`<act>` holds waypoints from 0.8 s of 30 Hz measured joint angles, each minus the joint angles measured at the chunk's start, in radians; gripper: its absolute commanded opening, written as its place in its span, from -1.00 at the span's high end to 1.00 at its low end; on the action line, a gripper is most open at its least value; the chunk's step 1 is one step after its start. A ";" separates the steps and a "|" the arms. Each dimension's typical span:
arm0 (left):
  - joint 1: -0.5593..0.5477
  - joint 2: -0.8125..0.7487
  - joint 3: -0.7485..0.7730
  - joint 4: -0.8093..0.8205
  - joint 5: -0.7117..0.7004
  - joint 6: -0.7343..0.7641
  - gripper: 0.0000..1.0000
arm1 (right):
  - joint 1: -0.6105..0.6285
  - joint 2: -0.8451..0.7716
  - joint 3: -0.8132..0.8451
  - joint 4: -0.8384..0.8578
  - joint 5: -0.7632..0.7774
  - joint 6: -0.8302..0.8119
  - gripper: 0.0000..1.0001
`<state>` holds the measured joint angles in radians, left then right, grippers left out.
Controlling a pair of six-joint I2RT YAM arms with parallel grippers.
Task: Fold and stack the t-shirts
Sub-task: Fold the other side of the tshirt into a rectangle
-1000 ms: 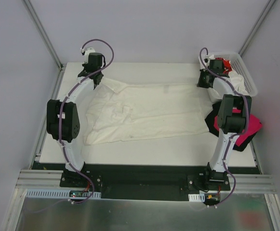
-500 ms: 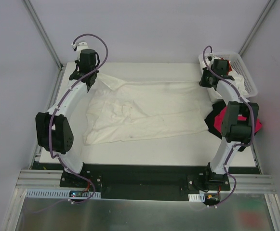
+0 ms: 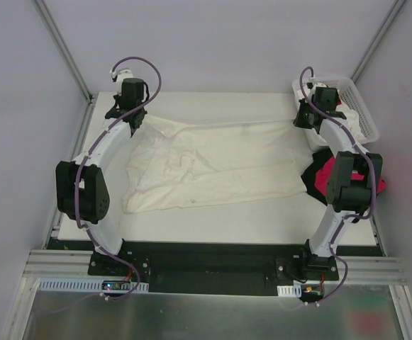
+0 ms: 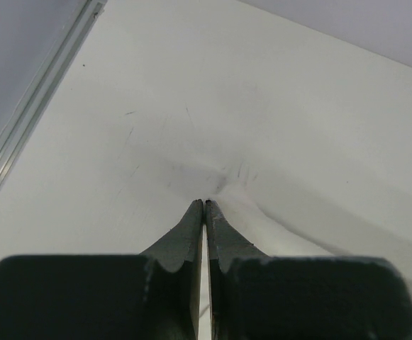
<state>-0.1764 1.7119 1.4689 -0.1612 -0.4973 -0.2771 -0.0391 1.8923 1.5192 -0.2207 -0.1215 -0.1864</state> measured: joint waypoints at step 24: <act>-0.001 0.066 -0.012 -0.002 0.051 -0.024 1.00 | 0.000 0.053 0.006 -0.119 -0.017 0.019 0.98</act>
<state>-0.1776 1.7782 1.4567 -0.1627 -0.4458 -0.3016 -0.0395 1.9453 1.5257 -0.3401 -0.1387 -0.1669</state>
